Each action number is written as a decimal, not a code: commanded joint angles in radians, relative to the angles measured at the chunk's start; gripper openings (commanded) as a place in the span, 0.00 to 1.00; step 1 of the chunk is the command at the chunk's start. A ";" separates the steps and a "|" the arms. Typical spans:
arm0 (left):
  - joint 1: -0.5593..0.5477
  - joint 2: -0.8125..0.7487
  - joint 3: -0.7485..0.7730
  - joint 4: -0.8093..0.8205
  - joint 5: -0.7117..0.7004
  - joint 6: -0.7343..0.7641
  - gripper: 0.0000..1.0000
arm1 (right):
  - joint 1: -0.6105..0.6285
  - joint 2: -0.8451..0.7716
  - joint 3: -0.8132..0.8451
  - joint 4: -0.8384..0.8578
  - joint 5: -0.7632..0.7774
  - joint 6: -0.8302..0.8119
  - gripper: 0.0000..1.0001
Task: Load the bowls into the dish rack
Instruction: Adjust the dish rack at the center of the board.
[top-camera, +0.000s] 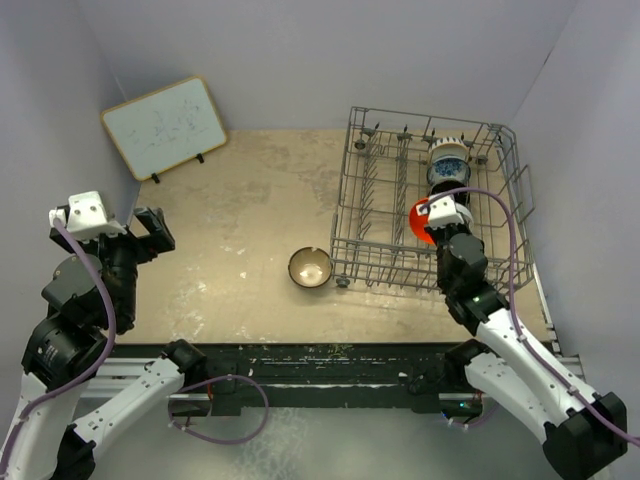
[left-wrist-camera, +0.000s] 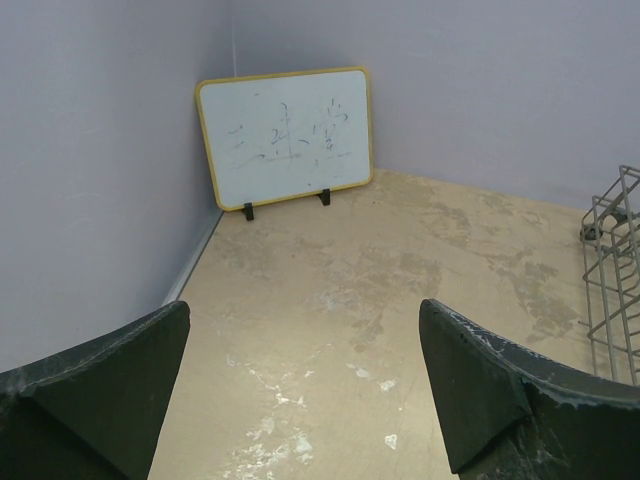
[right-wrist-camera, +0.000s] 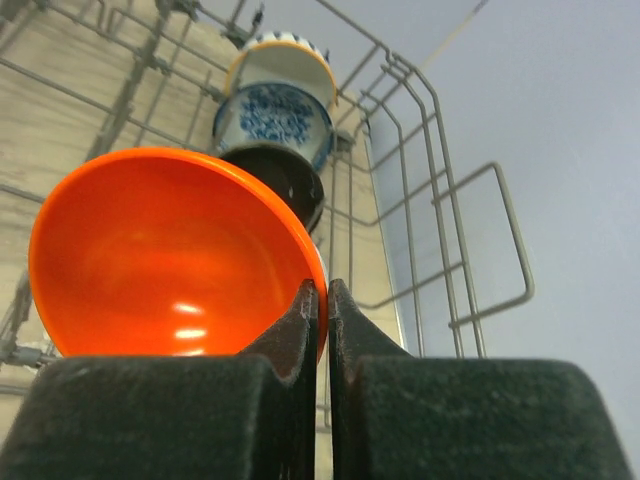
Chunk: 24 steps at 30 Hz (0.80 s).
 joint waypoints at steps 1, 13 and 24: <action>-0.003 -0.004 -0.004 0.046 -0.011 0.002 0.99 | -0.010 0.017 0.001 0.241 -0.102 -0.073 0.00; -0.003 -0.013 -0.009 0.025 -0.031 -0.007 0.99 | -0.037 0.222 0.090 0.247 -0.212 -0.040 0.00; -0.003 -0.009 -0.021 0.024 -0.045 -0.008 0.99 | 0.036 0.444 0.179 0.247 -0.263 0.028 0.00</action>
